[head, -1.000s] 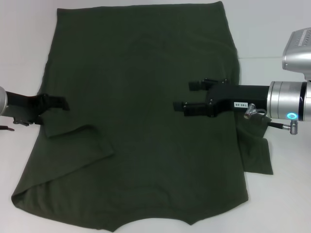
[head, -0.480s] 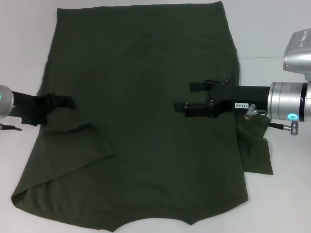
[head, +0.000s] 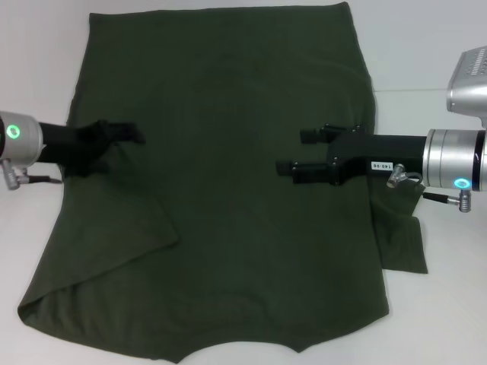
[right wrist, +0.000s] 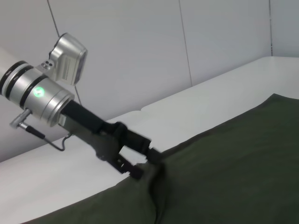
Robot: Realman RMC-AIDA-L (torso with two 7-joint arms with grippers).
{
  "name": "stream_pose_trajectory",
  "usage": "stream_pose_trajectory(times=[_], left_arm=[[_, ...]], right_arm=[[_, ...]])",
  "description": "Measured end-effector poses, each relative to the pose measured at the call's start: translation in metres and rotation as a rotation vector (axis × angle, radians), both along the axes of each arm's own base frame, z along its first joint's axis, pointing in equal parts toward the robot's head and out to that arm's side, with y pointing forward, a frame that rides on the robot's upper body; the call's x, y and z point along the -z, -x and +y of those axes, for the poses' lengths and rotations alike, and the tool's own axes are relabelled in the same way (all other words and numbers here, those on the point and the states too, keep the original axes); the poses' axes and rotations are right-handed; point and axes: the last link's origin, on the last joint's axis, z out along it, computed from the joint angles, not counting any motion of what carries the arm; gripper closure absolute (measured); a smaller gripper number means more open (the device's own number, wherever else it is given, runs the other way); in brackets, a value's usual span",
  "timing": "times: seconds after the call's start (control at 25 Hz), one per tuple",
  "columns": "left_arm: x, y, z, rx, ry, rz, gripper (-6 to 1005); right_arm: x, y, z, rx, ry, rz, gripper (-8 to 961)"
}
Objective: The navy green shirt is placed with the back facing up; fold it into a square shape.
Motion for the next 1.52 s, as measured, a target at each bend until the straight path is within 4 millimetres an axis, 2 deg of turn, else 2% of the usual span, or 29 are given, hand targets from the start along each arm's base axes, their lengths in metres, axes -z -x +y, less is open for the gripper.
stream_pose_trajectory(times=[0.28, 0.44, 0.64, 0.96, 1.16, 1.28, 1.4, 1.52], left_arm=[[0.000, -0.007, 0.009, 0.045, -0.067, -0.002, 49], [-0.001, -0.011, -0.001, 0.240, -0.103, -0.069, 50], [0.001, -0.004, -0.034, 0.586, -0.167, -0.067, 50], [0.003, 0.013, -0.104, 1.096, -0.149, 0.055, 43], [0.011, 0.023, -0.129, 1.205, -0.031, 0.076, 48], [0.016, 0.025, -0.138, 1.239, -0.024, 0.073, 50], [0.021, 0.023, -0.144, 1.264, -0.033, 0.056, 49], [0.022, 0.022, -0.145, 1.277, -0.038, 0.051, 49]], right_arm=[[-0.001, 0.000, 0.001, 0.001, -0.004, -0.002, 13], [-0.004, -0.001, 0.003, 0.017, -0.015, 0.004, 13], [-0.016, -0.004, 0.008, 0.064, -0.031, 0.037, 13], [-0.034, -0.003, 0.011, 0.131, 0.000, 0.086, 13], [-0.048, -0.001, 0.009, 0.173, 0.077, 0.122, 13], [-0.062, 0.005, 0.010, 0.223, 0.132, 0.132, 13], [-0.075, 0.011, 0.015, 0.336, 0.194, 0.086, 13], [-0.085, 0.008, 0.021, 0.485, 0.224, 0.018, 13]])
